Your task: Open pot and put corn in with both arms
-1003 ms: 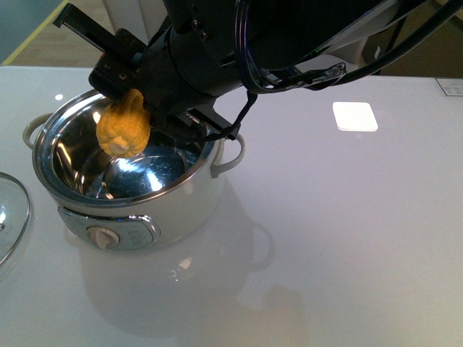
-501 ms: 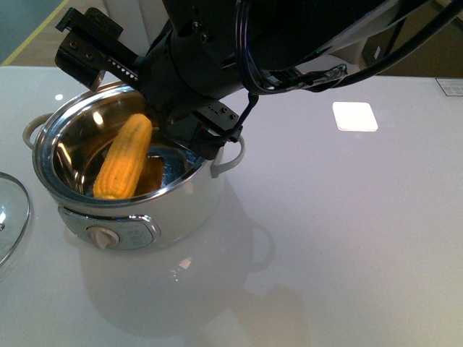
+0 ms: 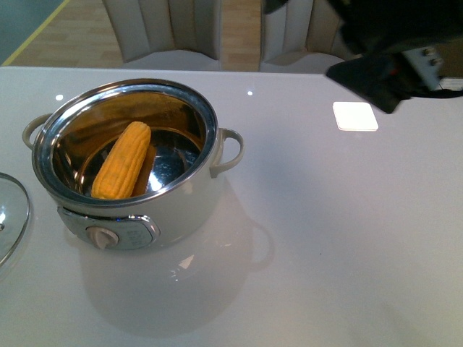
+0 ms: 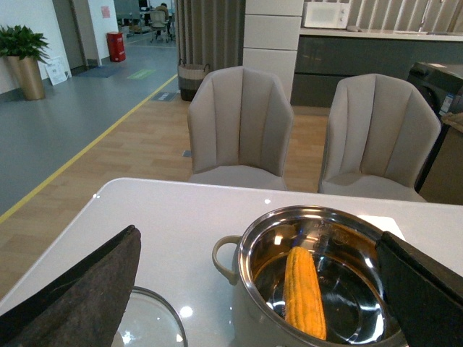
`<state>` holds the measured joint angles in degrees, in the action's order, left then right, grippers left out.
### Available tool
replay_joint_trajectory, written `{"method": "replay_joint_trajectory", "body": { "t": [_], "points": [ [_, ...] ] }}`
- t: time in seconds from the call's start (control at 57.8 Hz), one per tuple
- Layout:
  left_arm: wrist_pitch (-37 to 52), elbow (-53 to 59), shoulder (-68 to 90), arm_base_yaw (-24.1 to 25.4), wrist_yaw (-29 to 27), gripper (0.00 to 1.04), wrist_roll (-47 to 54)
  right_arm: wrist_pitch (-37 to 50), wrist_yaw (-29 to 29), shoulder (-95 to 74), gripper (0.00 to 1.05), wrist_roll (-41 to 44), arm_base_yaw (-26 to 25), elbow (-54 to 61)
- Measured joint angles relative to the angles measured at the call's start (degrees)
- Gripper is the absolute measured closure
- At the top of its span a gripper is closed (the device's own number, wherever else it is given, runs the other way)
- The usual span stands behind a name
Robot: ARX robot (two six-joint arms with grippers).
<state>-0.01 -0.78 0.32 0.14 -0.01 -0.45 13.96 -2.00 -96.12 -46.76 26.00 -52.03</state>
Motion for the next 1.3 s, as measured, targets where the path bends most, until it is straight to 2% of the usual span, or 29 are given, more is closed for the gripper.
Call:
{"method": "replay_joint_trajectory", "body": {
  "t": [0.173, 0.38, 0.45, 0.467, 0.484, 0.519, 0.605, 0.709, 0.847, 0.951, 1.037, 1.297],
  "points": [
    [0.0, 0.0, 0.0, 0.0, 0.0, 0.07, 0.0, -2.12, -7.04, 13.9, 0.09, 13.44, -6.97, 10.62],
    [0.0, 0.0, 0.0, 0.0, 0.02, 0.07, 0.0, -6.58, -9.46, 33.88, 0.1, 27.17, -12.48, 21.9],
    [-0.02, 0.0, 0.0, 0.0, 0.0, 0.07, 0.0, 8.96, -9.7, 39.45, 0.23, 35.41, -13.73, 29.53],
    [0.0, 0.0, 0.0, 0.0, 0.0, 0.07, 0.0, 9.94, -9.64, 39.71, 0.24, 35.91, -13.81, 29.94],
    [0.0, 0.0, 0.0, 0.0, 0.0, 0.07, 0.0, 16.0, -9.2, 41.22, 0.3, 38.86, -14.4, 32.55],
    [0.0, 0.0, 0.0, 0.0, 0.0, 0.07, 0.0, 21.22, -8.33, 42.91, 0.38, 41.64, -15.21, 35.12],
    [0.0, 0.0, 0.0, 0.0, 0.0, 0.07, 0.0, 22.73, -6.88, 45.38, 0.53, 44.04, -16.52, 38.14],
    [0.0, 0.0, 0.0, 0.0, 0.0, 0.07, 0.0, 22.05, -5.03, 49.81, 0.79, 45.48, -18.8, 42.32],
    [0.0, 0.0, 0.0, 0.0, 0.0, 0.07, 0.0, 20.39, -3.34, 54.1, 1.03, 46.21, -20.35, 44.83],
    [0.0, 0.0, 0.0, 0.0, 0.02, 0.07, 0.0, 18.58, 1.49, 57.33, 1.03, 46.42, -24.02, 46.34],
    [0.0, 0.0, 0.0, 0.0, 0.0, 0.07, 0.0, 16.98, 1.55, 60.02, 1.03, 46.42, -25.7, 47.47],
    [0.0, 0.0, 0.0, 0.0, 0.0, 0.07, 0.0, 11.85, 1.88, 67.38, 1.03, 46.42, -25.81, 49.62]
  ]
}}
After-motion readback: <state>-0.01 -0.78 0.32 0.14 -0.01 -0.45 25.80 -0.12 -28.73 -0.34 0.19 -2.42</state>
